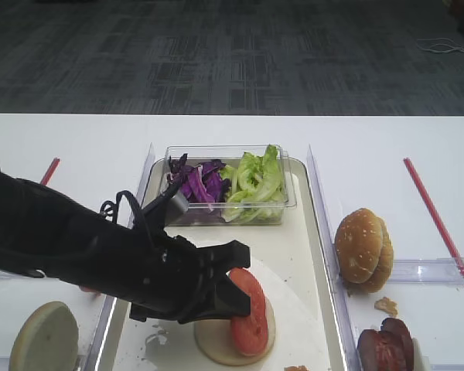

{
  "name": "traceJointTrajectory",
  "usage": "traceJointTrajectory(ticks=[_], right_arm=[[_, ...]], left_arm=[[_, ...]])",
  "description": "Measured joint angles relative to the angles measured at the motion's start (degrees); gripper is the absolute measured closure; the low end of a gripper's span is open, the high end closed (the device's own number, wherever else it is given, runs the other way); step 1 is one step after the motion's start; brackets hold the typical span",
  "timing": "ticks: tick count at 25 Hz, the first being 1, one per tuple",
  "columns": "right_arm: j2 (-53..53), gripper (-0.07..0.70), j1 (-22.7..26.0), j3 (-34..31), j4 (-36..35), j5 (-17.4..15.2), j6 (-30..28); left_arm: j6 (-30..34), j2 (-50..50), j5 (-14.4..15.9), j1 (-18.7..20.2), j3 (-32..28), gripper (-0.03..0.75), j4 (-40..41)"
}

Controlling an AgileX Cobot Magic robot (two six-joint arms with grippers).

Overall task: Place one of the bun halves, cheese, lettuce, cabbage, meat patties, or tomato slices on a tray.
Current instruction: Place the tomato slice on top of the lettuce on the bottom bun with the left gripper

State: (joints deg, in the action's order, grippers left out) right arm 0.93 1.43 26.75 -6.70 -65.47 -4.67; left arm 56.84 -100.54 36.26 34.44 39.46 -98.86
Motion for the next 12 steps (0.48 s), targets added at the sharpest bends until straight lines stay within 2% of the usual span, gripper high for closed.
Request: traceJointTrajectory(ticks=[12], right_arm=[[0.0, 0.155, 0.0, 0.0, 0.0, 0.0, 0.0]], left_arm=[[0.5, -1.5, 0.0, 0.0, 0.0, 0.715, -0.3]])
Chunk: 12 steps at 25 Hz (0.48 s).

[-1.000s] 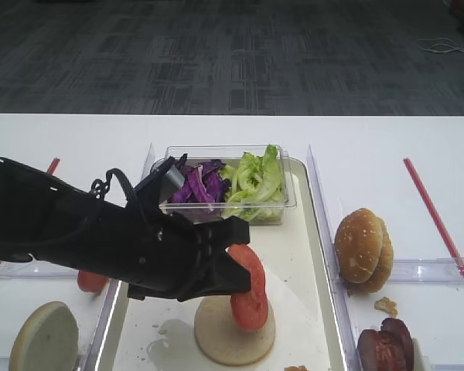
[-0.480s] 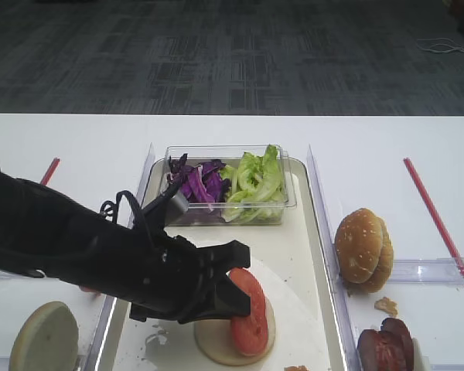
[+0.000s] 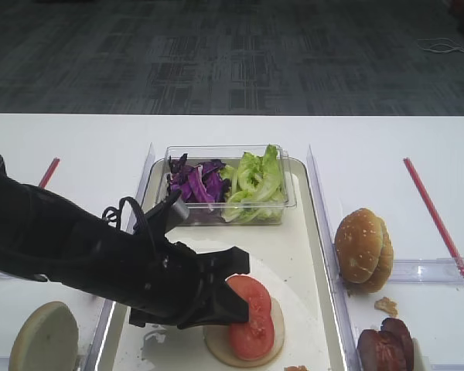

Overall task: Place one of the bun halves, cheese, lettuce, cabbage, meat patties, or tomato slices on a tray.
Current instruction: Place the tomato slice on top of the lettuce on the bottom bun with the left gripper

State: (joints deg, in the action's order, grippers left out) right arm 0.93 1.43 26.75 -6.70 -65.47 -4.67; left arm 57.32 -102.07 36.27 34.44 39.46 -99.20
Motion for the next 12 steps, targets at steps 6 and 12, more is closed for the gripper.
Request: traceJointTrajectory(ticks=[6, 12], right_arm=[[0.0, 0.155, 0.0, 0.0, 0.0, 0.0, 0.0], [0.0, 0.155, 0.0, 0.0, 0.0, 0.0, 0.0]], left_arm=[[1.8, 0.0, 0.0, 0.0, 0.0, 0.598, 0.0], [2.7, 0.0, -0.3, 0.0, 0.0, 0.402, 0.0]])
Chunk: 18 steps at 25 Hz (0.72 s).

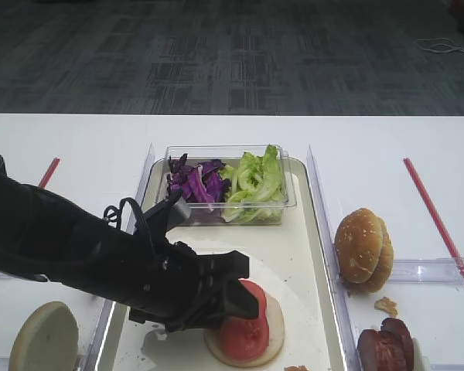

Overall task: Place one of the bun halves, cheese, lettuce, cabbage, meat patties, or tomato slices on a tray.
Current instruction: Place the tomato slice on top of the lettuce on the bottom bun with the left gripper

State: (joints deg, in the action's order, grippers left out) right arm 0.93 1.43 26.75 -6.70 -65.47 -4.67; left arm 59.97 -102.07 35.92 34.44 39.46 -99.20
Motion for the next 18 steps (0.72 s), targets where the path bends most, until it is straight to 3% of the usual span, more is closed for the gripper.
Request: traceJointTrajectory(ticks=[3, 6, 18], right_arm=[[0.0, 0.155, 0.0, 0.0, 0.0, 0.0, 0.0], [0.0, 0.155, 0.0, 0.0, 0.0, 0.0, 0.0], [0.0, 0.155, 0.0, 0.0, 0.0, 0.0, 0.0]], left_arm=[[0.0, 0.1, -0.3, 0.0, 0.0, 0.315, 0.0], [0.0, 1.1, -0.5, -0.5, 0.0, 0.276, 1.0], [-1.7, 5.8, -0.8, -3.5, 0.0, 0.265, 8.4]])
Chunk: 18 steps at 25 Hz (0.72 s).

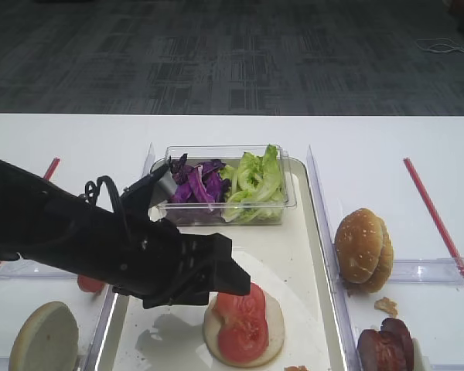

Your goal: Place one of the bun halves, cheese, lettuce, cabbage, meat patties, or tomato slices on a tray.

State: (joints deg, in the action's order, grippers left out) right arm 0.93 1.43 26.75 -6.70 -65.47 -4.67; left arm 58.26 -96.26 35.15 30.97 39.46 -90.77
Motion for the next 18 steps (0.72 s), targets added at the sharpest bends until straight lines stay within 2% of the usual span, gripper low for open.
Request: traceJointTrajectory(ticks=[5, 10, 15, 18], right_arm=[[0.0, 0.155, 0.0, 0.0, 0.0, 0.0, 0.0], [0.0, 0.155, 0.0, 0.0, 0.0, 0.0, 0.0], [0.0, 0.155, 0.0, 0.0, 0.0, 0.0, 0.0], [0.0, 0.155, 0.0, 0.0, 0.0, 0.0, 0.0]], left_arm=[[-5.3, 2.8, 0.0, -1.4, 0.1, 0.265, 6.6], [-14.7, 4.8, 1.2, -3.2, 2.9, 0.265, 19.2], [-26.3, 5.2, 4.4, -4.2, 7.7, 0.265, 34.3], [-30.8, 5.2, 6.7, -4.8, 10.5, 0.265, 40.9]])
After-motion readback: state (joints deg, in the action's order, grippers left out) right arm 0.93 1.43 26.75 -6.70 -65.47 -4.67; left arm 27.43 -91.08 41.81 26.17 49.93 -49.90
